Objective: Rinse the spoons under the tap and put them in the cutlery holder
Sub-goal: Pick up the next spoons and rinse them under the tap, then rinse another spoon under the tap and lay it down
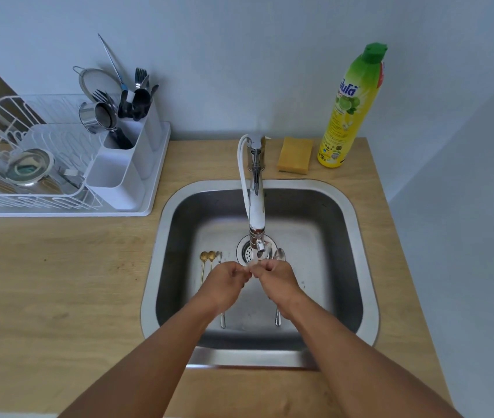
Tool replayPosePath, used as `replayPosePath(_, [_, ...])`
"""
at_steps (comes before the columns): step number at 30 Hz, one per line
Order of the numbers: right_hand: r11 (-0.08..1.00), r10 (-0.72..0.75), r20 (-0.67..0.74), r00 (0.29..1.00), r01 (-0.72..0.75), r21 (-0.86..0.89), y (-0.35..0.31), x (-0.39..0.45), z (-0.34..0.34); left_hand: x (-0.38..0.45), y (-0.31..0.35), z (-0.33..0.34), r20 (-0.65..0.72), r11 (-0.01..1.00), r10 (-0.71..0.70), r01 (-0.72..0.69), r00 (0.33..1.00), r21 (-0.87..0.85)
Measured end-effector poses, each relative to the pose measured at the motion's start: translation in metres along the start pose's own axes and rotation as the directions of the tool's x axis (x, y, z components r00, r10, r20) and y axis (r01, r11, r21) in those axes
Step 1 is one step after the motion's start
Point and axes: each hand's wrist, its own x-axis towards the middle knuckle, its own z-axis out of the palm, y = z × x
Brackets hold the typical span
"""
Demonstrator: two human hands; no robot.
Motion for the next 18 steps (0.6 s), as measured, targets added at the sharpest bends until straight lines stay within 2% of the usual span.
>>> replayPosePath(2, [1.000, -0.006, 0.014, 1.000, 0.006, 0.014, -0.002, -0.001, -0.001, 0.001, 0.001, 0.003, -0.013, 1.000, 0.013, -0.013, 1.000, -0.013])
replayPosePath(6, [0.999, 0.001, -0.059, 0.998, 0.002, 0.049, -0.012, 0.004, -0.016, 0.000, 0.004, 0.005, -0.005, 0.999, 0.038, -0.038, 0.999, -0.008])
replayPosePath(12, [0.997, -0.015, -0.144, 0.989, 0.026, 0.072, -0.021, 0.016, -0.038, -0.004, -0.003, -0.011, 0.106, 0.997, 0.040, -0.047, 0.994, 0.069])
replayPosePath(18, [0.999, -0.044, -0.134, 0.990, 0.044, -0.003, -0.017, 0.020, -0.048, -0.009, -0.015, -0.016, 0.206, 0.990, -0.023, -0.007, 0.978, 0.143])
